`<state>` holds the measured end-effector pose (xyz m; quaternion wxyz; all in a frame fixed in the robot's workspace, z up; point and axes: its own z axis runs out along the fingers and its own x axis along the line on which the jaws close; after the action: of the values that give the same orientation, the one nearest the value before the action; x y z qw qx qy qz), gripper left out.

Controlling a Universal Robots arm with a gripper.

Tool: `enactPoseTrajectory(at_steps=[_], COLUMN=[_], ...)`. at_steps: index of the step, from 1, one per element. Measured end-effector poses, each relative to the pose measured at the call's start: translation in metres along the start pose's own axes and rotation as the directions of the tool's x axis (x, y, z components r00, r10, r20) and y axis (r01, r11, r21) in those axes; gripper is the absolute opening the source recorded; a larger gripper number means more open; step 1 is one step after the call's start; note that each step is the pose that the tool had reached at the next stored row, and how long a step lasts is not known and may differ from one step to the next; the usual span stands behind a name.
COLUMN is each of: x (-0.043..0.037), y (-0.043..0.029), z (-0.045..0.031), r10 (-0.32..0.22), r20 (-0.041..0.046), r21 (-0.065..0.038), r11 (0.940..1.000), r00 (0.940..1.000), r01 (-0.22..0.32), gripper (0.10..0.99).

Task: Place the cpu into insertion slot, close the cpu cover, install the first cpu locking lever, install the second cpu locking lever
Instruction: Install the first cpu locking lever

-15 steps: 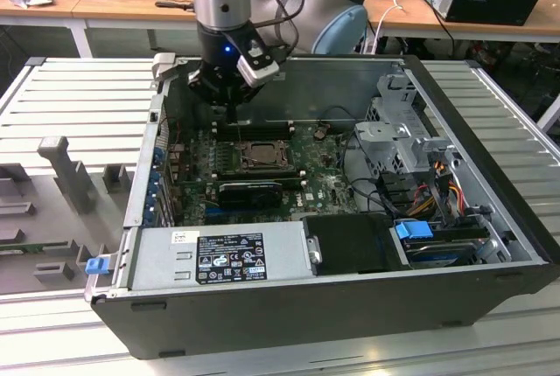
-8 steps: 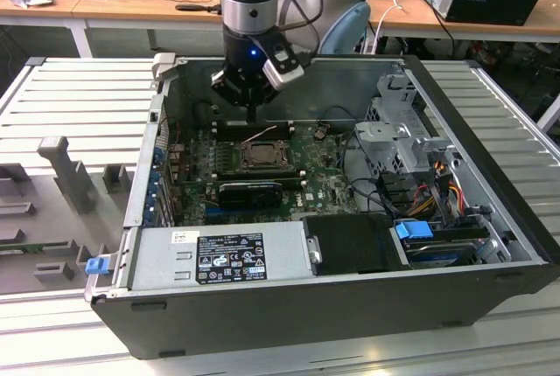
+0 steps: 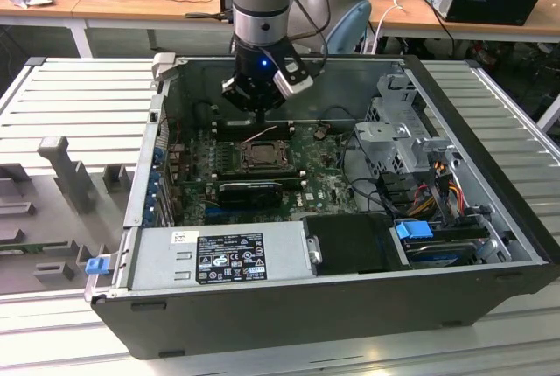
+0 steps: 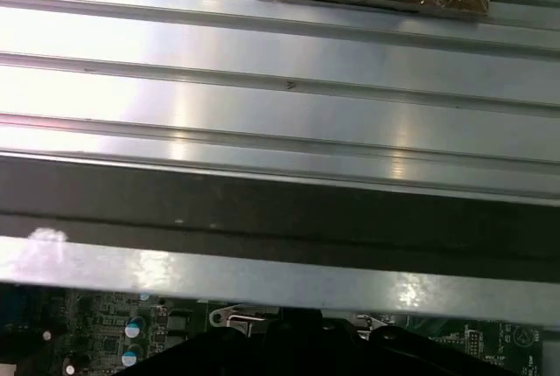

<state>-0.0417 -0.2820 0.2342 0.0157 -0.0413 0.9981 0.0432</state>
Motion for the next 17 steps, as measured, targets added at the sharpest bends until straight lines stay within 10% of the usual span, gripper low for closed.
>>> enactPoseTrajectory(at_steps=[17], x=[-0.0124], y=[-0.0017], z=[0.0134], r10=[-0.018], r20=[-0.0016], r21=[0.001], r11=[0.9998], r00=[0.9998], r01=[0.018], gripper=[0.106])
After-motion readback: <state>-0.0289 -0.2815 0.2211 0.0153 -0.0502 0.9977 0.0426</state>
